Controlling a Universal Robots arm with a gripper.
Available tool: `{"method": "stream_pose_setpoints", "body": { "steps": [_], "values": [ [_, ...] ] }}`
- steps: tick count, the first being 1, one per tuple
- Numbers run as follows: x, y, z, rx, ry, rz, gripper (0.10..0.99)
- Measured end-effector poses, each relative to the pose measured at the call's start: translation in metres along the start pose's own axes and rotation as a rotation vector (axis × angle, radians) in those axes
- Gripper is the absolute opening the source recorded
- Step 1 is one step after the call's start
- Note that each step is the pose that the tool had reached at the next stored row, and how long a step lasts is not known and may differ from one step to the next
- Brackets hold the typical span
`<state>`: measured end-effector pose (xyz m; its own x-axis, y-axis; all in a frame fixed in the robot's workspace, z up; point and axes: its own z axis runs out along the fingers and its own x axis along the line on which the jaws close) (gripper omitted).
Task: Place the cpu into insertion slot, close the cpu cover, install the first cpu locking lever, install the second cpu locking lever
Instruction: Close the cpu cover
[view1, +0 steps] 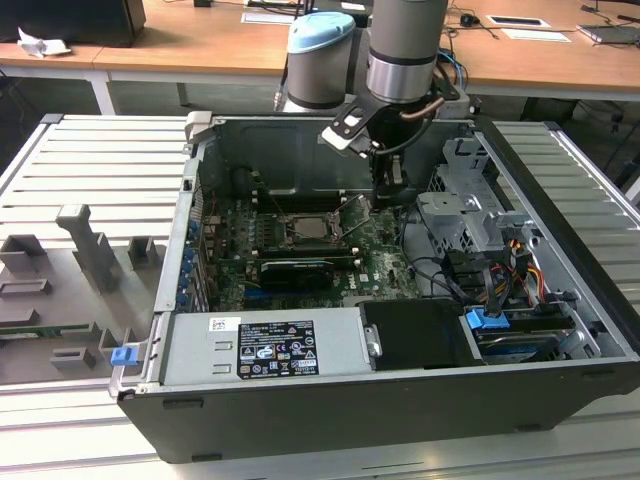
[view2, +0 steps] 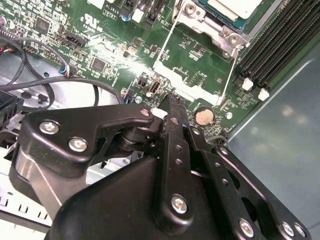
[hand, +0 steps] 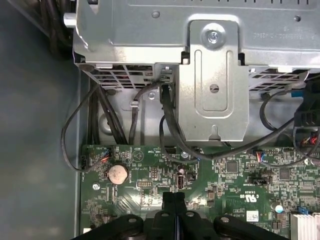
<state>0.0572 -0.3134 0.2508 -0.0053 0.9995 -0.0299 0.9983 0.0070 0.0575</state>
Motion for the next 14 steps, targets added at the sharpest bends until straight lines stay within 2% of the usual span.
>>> {"method": "stream_pose_setpoints", "body": {
  "steps": [4, 6, 14],
  "values": [
    [0.0000, -0.0012, 0.0000, 0.012, 0.0000, 0.000, 0.106],
    [0.0001, -0.0065, -0.0002, 0.017, 0.0002, -0.001, 0.106],
    [0.0001, -0.0201, -0.0010, 0.017, 0.0002, -0.001, 0.106]
  ]
}}
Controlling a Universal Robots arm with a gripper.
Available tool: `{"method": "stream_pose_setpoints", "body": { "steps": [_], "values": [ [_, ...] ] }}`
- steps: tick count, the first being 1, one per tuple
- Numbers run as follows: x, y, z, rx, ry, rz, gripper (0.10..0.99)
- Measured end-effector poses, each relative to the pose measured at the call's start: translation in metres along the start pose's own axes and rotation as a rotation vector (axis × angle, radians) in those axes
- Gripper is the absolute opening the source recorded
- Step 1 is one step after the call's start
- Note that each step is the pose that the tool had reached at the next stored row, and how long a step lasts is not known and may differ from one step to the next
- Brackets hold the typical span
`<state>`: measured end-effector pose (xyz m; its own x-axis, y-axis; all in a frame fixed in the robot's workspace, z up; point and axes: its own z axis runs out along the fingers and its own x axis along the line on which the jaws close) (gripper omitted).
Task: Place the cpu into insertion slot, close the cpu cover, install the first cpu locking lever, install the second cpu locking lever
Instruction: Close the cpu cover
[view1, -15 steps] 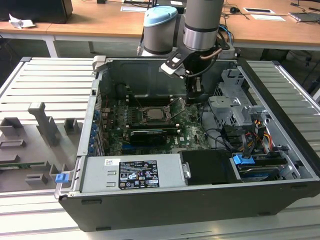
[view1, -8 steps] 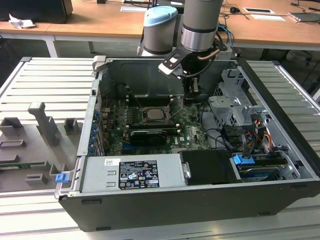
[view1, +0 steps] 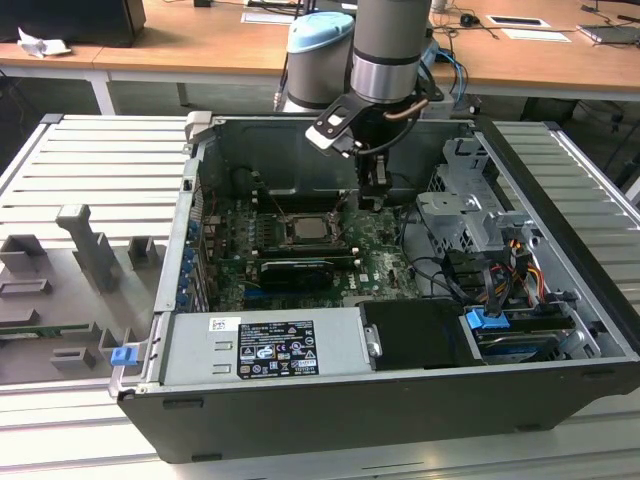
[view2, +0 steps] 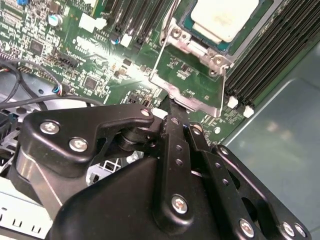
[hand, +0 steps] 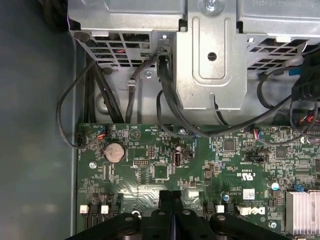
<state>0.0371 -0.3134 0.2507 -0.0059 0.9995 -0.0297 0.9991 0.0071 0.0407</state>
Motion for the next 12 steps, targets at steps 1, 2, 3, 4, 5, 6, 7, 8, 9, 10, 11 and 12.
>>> {"method": "stream_pose_setpoints", "body": {
  "steps": [1, 2, 3, 4, 5, 6, 7, 8, 9, 10, 11, 12],
  "values": [
    [0.0000, -0.0018, -0.0001, 0.000, 0.0000, 0.000, 0.106],
    [0.0000, -0.0030, -0.0001, 0.000, -0.0001, 0.000, 0.106],
    [0.0000, -0.0045, -0.0002, 0.000, 0.0000, 0.000, 0.106],
    [0.0001, -0.0058, -0.0002, 0.000, 0.0000, 0.000, 0.106],
    [0.0001, -0.0079, -0.0003, 0.000, -0.0001, 0.000, 0.106],
    [0.0001, -0.0089, -0.0003, 0.000, 0.0000, 0.000, 0.106],
    [0.0001, -0.0099, -0.0004, 0.000, 0.0000, 0.000, 0.106],
    [0.0001, -0.0110, -0.0004, 0.000, 0.0000, 0.000, 0.106],
    [0.0001, -0.0120, -0.0004, 0.000, 0.0000, 0.000, 0.106],
    [0.0001, -0.0134, -0.0005, 0.000, 0.0000, 0.000, 0.106],
    [0.0001, -0.0143, -0.0005, 0.000, 0.0000, 0.000, 0.106],
    [0.0001, -0.0160, -0.0006, 0.000, 0.0000, 0.000, 0.106]
  ]
}}
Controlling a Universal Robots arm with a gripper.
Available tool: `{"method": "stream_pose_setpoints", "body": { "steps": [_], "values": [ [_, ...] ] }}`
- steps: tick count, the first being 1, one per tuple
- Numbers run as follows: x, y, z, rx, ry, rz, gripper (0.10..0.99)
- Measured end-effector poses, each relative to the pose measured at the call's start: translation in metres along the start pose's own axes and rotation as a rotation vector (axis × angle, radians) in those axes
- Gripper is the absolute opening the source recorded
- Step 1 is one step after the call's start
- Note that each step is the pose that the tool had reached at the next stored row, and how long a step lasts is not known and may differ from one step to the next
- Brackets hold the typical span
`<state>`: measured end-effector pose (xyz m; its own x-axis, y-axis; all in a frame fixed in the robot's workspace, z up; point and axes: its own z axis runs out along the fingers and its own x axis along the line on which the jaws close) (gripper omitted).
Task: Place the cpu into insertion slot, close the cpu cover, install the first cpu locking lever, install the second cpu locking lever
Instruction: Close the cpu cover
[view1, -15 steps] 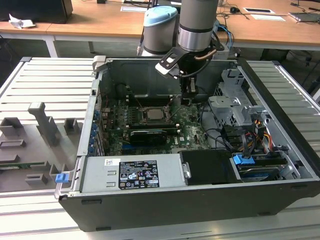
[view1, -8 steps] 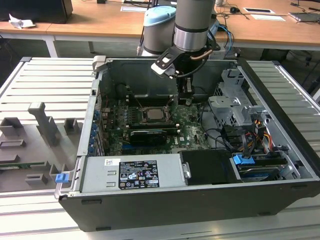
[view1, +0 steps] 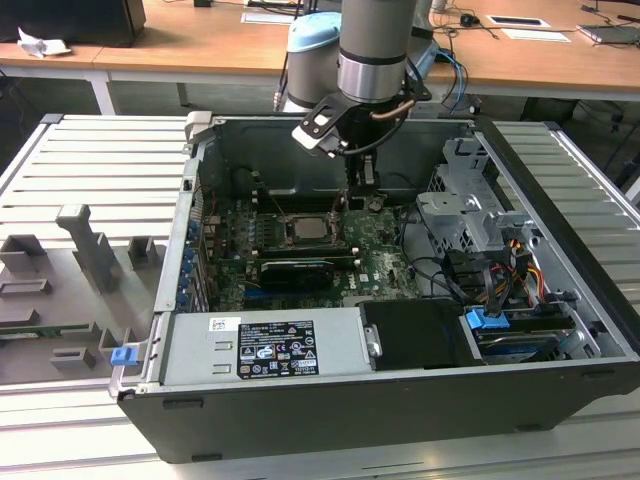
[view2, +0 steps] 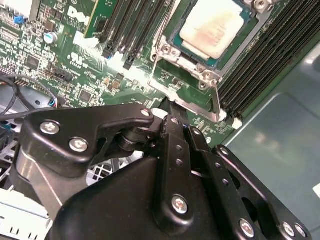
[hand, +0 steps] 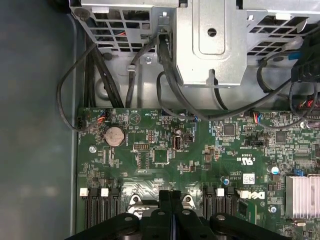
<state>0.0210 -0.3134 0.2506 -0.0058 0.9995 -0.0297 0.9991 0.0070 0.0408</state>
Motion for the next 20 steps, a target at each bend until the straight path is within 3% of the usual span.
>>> {"method": "stream_pose_setpoints", "body": {
  "steps": [20],
  "values": [
    [0.0002, -0.0214, -0.0004, 0.000, 0.0001, 0.000, 0.106]
  ]
}}
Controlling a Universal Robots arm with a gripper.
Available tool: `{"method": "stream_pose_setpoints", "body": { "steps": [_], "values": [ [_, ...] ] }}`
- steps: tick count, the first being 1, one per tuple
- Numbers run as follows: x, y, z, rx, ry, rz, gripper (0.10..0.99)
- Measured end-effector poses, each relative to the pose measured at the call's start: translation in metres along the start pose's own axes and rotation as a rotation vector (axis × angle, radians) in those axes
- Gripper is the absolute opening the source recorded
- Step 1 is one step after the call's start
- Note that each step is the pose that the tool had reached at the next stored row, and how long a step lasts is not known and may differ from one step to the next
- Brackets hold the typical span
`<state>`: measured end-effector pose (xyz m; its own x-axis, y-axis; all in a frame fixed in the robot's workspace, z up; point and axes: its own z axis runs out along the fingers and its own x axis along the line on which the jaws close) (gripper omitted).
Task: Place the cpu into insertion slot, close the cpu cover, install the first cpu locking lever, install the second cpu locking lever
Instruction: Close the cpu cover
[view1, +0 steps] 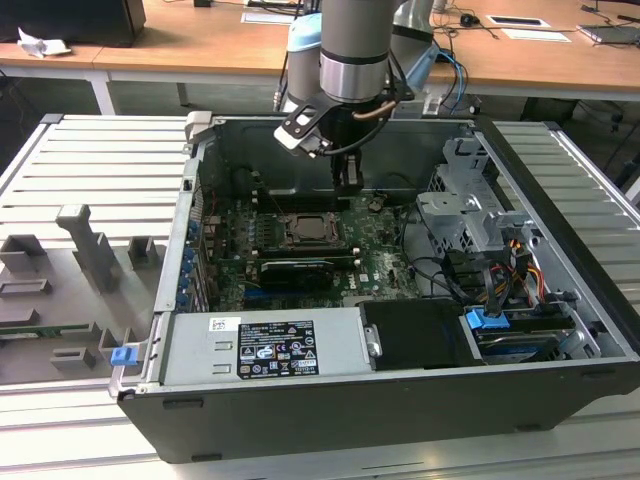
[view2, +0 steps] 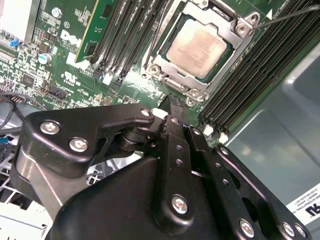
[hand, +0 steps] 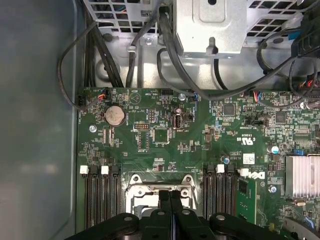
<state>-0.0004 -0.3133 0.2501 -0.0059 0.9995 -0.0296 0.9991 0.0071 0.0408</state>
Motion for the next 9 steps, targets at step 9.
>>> {"method": "stream_pose_setpoints", "body": {
  "steps": [9],
  "values": [
    [0.0008, -0.0155, 0.0022, 0.000, 0.0002, -0.004, 0.106]
  ]
}}
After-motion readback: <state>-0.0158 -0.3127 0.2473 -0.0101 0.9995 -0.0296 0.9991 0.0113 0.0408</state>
